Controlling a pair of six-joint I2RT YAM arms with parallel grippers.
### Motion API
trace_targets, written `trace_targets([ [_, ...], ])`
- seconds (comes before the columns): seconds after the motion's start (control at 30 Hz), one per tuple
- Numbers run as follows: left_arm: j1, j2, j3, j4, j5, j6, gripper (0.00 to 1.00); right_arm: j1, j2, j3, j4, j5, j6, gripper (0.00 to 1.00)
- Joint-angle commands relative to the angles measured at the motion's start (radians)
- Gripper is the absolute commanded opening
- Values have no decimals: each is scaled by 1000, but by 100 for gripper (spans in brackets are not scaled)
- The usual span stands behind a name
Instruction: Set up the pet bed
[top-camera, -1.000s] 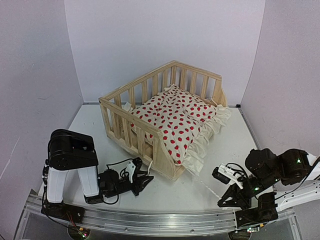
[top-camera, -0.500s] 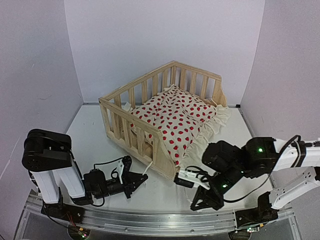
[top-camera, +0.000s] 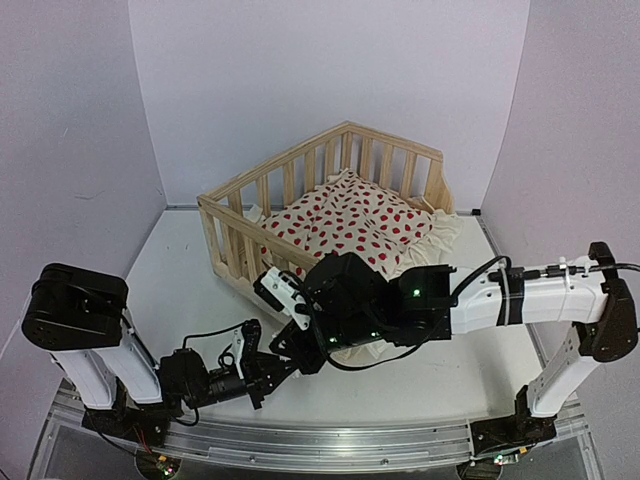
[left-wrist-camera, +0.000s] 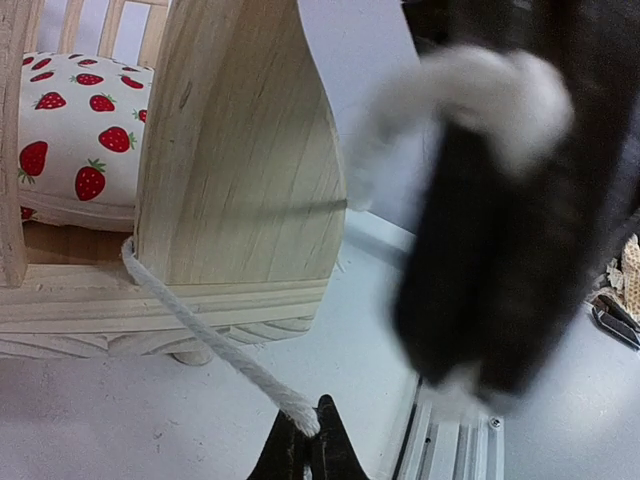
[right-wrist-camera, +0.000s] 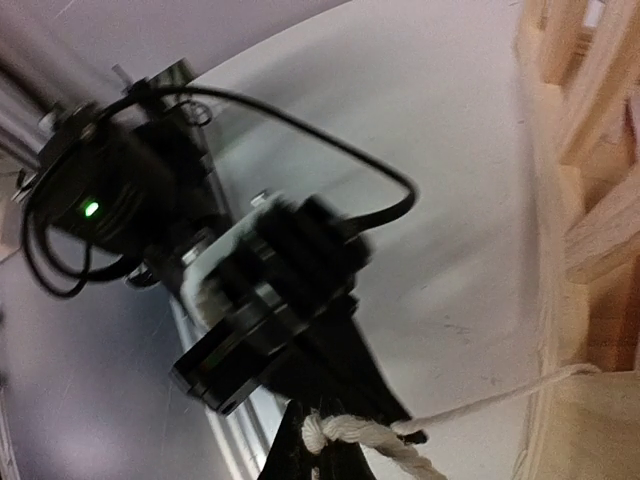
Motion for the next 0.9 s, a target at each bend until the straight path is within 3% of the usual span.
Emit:
trace_targets([
  [0.0,-6,10,-8,50,-36,28,0,4,23,8,162,345,142,0],
  [0.1,-5,12,-6,62,-30,35,0,4,44,-24,214,448,165,0],
  [0.43,-6,-14,-20,86,-14,30,0,30,151,-2,223,534,180,7],
  [0.67,-6,-6,-11,86,-15,25,0,31,126,45,34,457,287,40],
  [0.87,-6,-5,-7,85,-11,20,0,26,80,94,-148,364,339,53],
])
